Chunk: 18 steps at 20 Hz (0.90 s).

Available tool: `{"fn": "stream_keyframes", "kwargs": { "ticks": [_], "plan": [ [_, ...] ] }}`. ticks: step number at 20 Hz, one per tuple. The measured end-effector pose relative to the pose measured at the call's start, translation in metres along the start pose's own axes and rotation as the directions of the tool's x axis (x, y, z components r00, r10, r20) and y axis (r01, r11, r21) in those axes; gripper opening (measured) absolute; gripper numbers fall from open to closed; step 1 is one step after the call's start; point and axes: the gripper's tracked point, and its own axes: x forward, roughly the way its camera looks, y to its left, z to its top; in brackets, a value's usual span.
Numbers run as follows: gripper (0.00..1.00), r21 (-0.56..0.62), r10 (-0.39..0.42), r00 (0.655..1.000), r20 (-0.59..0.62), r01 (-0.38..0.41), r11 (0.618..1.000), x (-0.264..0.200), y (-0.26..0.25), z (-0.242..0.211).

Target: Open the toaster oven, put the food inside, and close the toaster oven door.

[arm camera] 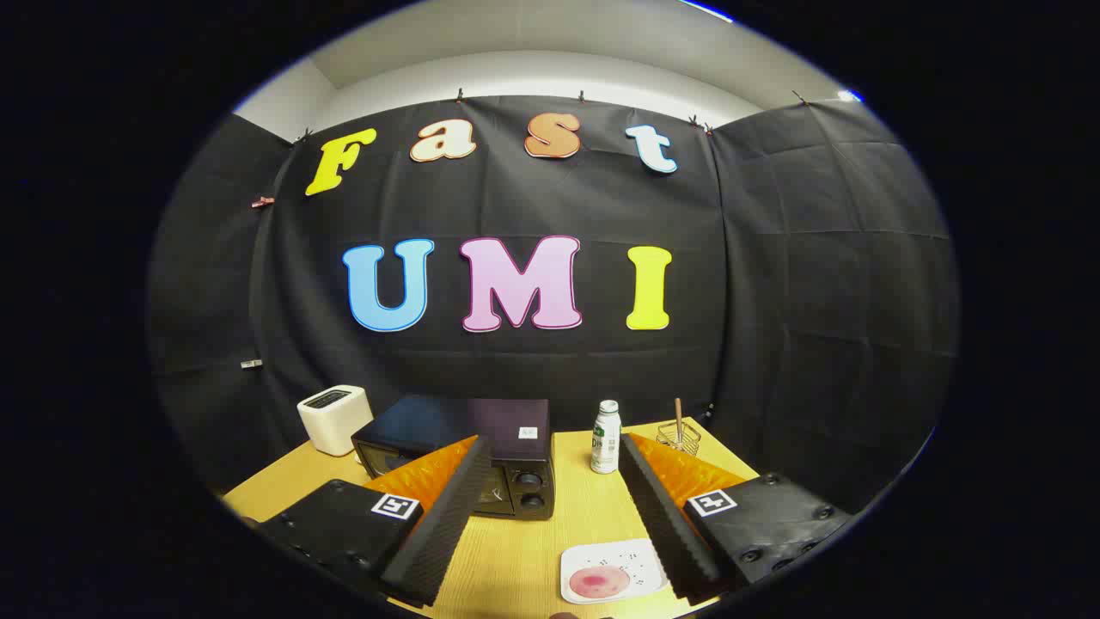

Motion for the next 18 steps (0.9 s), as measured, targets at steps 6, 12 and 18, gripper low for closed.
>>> {"fn": "stream_keyframes", "kwargs": {
  "ticks": [6,12,18],
  "plan": [
    [0.97,-0.001,0.01,1.0,-0.01,-0.01,1.0,-0.0027,0.0025,-0.0048],
    [0.97,-0.003,0.017,1.0,-0.01,-0.017,1.0,-0.0059,0.0028,-0.005],
    [0.97,0.01,0.021,1.0,-0.01,-0.021,1.0,-0.0068,0.0029,-0.0011]
  ]
}}
